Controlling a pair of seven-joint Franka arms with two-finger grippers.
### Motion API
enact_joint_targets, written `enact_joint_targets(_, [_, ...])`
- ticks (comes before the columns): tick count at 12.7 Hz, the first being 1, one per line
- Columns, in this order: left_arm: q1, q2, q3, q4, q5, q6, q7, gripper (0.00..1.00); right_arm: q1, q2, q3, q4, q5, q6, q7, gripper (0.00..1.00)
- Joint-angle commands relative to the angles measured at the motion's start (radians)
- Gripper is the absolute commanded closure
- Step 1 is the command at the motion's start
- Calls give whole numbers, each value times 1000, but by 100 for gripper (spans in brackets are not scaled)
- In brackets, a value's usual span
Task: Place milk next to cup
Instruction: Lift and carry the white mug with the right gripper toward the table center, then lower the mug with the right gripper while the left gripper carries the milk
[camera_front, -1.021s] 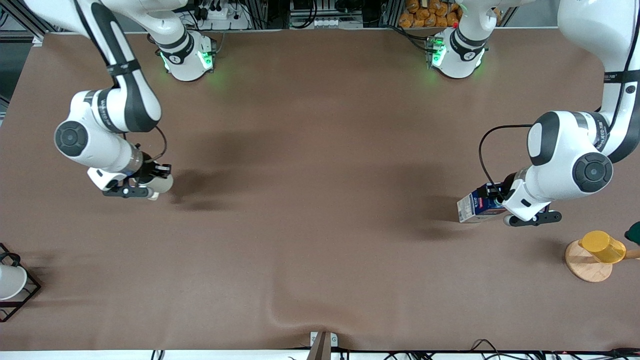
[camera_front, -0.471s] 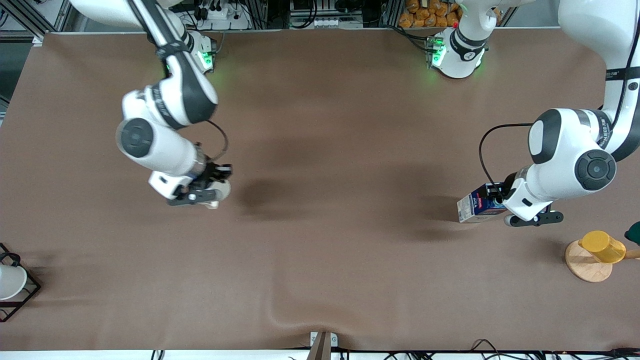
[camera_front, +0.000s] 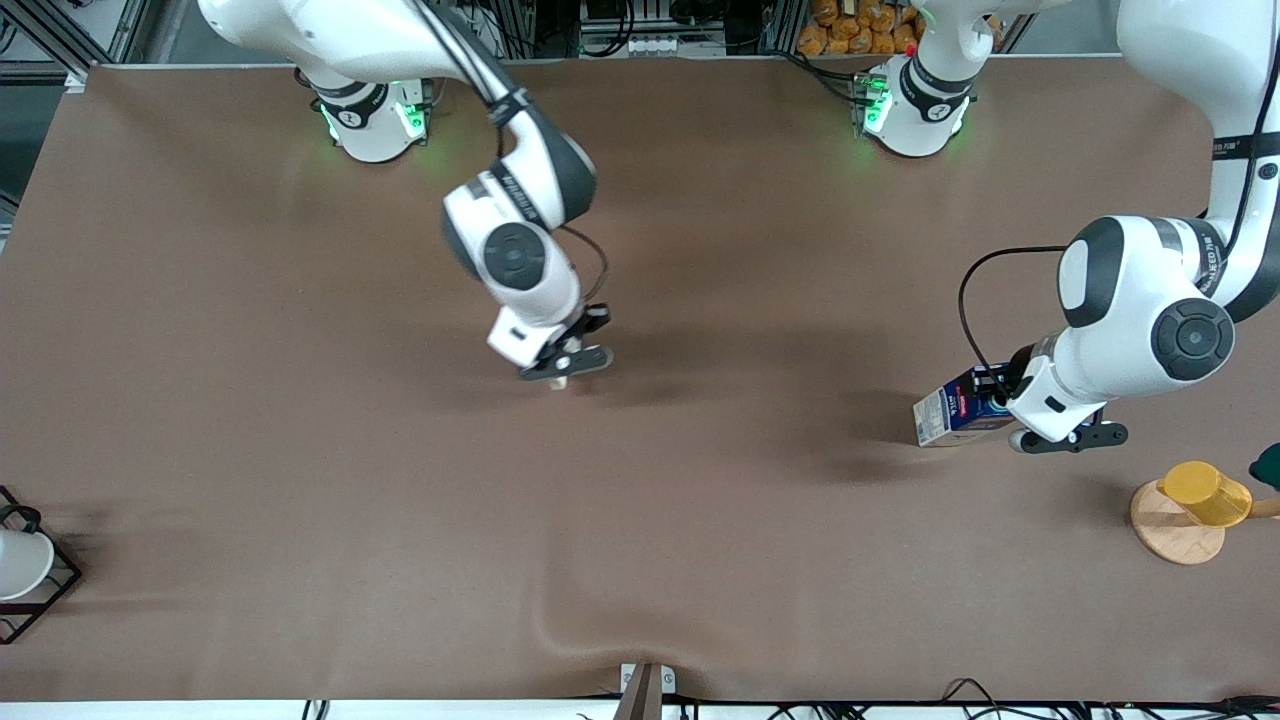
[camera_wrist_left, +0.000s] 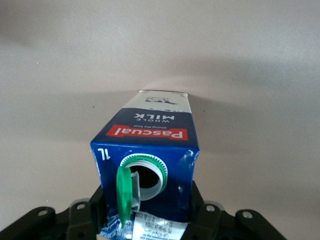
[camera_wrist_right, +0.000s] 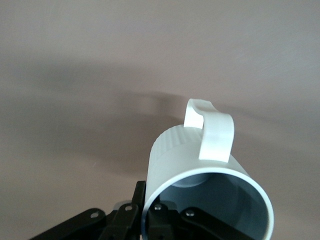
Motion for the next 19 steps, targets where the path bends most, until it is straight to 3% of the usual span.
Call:
enact_joint_targets(1, [0,-21,-3,5,-17,-17,10,39,101,83,-16,56,15,54,89,100])
enact_joint_targets(5, [-24,-27,-6,50,-25,-88,-8,38,121,113,-16,77,12,94,191,100])
enact_joint_targets(7, [-31,-29,-39,68,-26,-115,-54,38,126,110,-19,80,5,91,203,30])
enact_joint_targets(8, [-31,-30,-62,82,-25,-137,-86,38,126,99,-22,86,-3,82,200,0])
enact_joint_targets(11, [-32,-29,-156,116,-25,-189,-201,38,124,23,-23,92,-20,10,200,0])
enact_joint_targets(13, [-34,-29,-220,121,-25,-204,-289,38,102,-80,-28,82,-24,-77,208,0])
enact_joint_targets(17, [-61,-18,-357,122,-25,-204,-477,38,-34,-288,-77,16,-50,-228,148,0])
enact_joint_targets(19, [-139,-16,-369,122,-23,-204,-589,38,-140,-367,-75,-3,-50,-269,110,0])
